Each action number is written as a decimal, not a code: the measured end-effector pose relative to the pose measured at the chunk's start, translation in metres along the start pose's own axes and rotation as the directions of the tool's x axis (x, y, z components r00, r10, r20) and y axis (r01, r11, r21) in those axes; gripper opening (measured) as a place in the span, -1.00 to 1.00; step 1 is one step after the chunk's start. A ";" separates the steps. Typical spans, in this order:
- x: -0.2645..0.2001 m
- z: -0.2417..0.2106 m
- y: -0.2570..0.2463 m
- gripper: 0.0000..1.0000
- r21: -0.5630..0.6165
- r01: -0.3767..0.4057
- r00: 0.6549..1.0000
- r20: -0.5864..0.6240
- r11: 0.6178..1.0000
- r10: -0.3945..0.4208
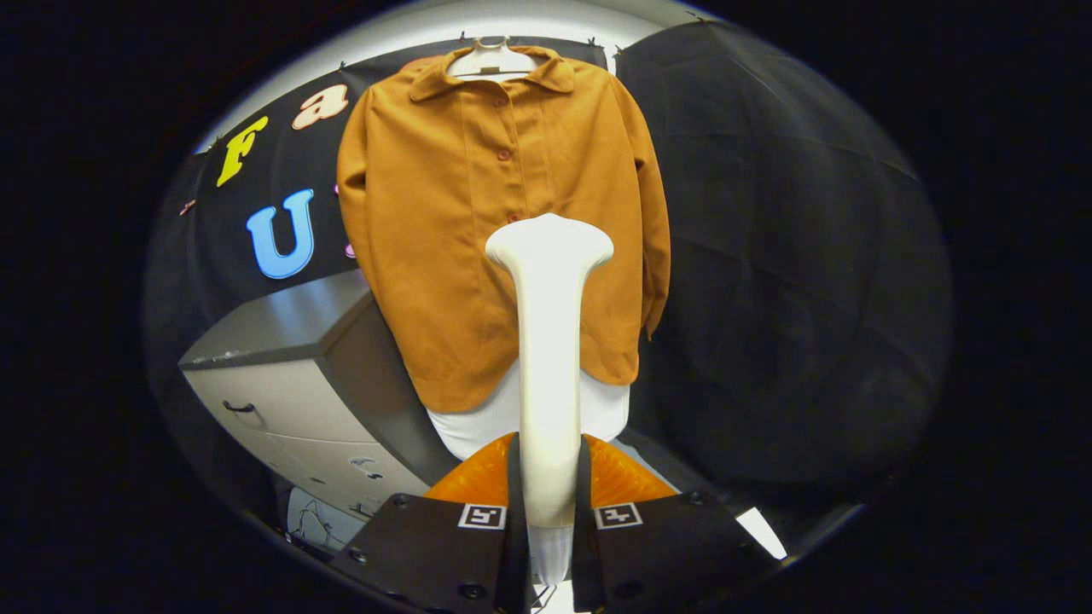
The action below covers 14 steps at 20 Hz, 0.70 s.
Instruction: Iron the clothes twice with a garment steamer, once on the left side and once on the right side.
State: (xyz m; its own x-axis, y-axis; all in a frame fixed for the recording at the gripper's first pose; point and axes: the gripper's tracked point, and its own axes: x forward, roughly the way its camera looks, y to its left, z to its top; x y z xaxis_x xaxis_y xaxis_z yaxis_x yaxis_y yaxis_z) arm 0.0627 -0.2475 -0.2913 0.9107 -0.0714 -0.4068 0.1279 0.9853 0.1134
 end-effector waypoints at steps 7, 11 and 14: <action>-0.048 0.108 0.067 -0.55 -0.008 -0.071 0.977 0.201 0.997 0.071; -0.076 0.165 0.110 -0.55 -0.012 -0.109 0.955 0.278 0.994 0.108; -0.092 0.196 0.139 -0.56 -0.029 -0.128 0.943 0.305 0.991 0.131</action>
State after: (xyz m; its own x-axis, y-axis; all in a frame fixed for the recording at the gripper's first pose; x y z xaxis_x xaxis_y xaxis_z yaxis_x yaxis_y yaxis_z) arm 0.0736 -0.1339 -0.0608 0.9957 0.0142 -0.0919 -0.0013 0.9903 0.1387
